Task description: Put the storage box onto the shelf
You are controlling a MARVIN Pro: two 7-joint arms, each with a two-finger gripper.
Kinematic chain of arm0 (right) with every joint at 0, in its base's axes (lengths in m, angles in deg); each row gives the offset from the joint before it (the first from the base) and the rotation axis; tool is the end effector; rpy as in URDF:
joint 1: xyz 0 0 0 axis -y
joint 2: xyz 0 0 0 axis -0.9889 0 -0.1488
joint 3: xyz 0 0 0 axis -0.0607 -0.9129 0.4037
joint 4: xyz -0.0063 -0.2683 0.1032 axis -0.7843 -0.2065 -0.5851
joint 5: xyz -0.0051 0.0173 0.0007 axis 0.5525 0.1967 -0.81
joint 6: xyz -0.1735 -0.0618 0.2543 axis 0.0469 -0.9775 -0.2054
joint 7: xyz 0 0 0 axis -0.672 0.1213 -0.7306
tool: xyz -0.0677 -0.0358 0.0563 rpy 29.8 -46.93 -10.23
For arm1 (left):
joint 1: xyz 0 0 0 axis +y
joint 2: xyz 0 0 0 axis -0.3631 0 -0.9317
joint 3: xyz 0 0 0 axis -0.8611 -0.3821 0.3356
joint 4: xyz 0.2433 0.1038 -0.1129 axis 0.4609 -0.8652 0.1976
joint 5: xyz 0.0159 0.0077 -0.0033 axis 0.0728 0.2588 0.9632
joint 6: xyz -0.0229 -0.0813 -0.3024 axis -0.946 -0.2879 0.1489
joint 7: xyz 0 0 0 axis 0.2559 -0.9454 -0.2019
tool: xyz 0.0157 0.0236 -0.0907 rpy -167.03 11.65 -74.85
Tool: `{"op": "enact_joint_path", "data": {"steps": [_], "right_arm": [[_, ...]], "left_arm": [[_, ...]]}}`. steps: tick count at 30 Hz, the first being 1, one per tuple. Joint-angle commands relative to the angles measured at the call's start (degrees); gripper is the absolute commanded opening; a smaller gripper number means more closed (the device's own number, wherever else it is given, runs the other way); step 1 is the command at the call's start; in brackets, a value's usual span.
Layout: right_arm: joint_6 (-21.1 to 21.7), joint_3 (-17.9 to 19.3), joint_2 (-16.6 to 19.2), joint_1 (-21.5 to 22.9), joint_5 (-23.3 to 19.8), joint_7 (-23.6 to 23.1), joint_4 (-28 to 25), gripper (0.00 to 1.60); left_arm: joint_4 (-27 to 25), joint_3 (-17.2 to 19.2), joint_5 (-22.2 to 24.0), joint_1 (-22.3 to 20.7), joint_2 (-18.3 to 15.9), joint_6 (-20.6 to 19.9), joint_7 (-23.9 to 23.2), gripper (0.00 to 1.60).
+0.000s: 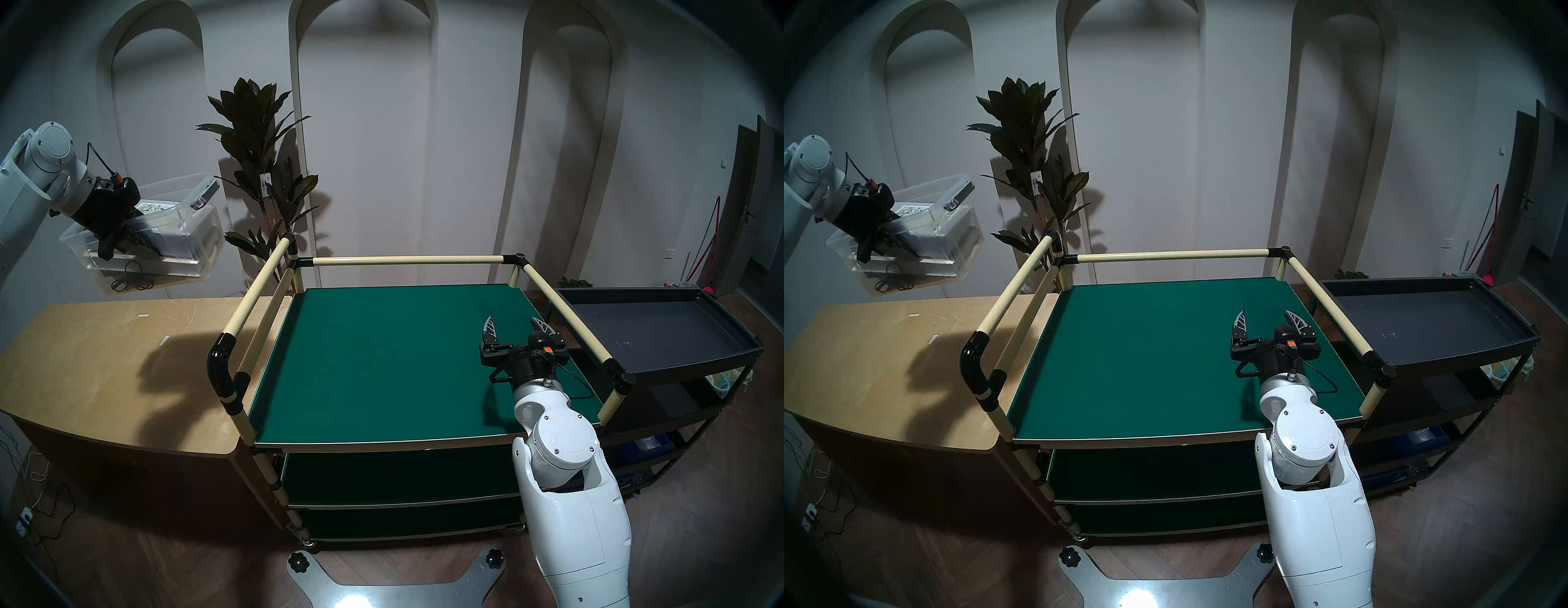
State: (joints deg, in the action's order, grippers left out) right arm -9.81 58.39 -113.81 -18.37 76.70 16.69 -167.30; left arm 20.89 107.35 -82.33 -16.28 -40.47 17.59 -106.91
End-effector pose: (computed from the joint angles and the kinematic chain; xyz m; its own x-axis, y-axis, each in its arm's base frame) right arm 0.3753 0.0003 -0.2381 -0.1028 0.0559 0.9931 -0.0646 -0.9967 0.0494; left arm 0.4720 0.2871 0.0598 0.1101 -0.9316 0.3465 -0.8293 -0.2783 -0.4846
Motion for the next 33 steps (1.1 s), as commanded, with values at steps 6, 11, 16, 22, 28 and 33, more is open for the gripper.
{"op": "enact_joint_path", "data": {"steps": [6, 11, 16, 22, 28, 33], "right_arm": [[-0.30, 0.14, 0.10, 0.40, 0.09, 0.07, -1.21, 1.60], [-0.30, 0.14, 0.10, 0.41, 0.08, 0.07, -1.19, 1.60], [-0.30, 0.14, 0.10, 0.42, 0.08, 0.07, -1.16, 1.60], [-0.30, 0.14, 0.09, 0.44, 0.08, 0.07, -1.13, 1.60], [-0.30, 0.13, 0.08, 0.49, 0.07, 0.06, -1.00, 1.60], [-0.29, 0.13, 0.08, 0.53, 0.06, 0.06, -0.88, 1.60]], "left_arm": [[-0.81, -1.25, -0.10, -7.57, 6.61, -2.92, 0.19, 0.00], [-0.13, -2.72, 0.61, -8.92, 9.95, -4.06, 0.19, 0.00], [0.50, -3.74, 1.54, -9.66, 13.42, -5.65, 0.19, 0.00], [1.25, -5.67, 3.34, -10.14, 17.19, -7.51, 0.19, 0.00], [0.33, -7.50, 5.62, -9.04, 21.19, -9.39, 0.19, 0.00], [0.52, -8.91, 6.54, -9.19, 24.26, -10.78, 1.17, 0.00]]}}
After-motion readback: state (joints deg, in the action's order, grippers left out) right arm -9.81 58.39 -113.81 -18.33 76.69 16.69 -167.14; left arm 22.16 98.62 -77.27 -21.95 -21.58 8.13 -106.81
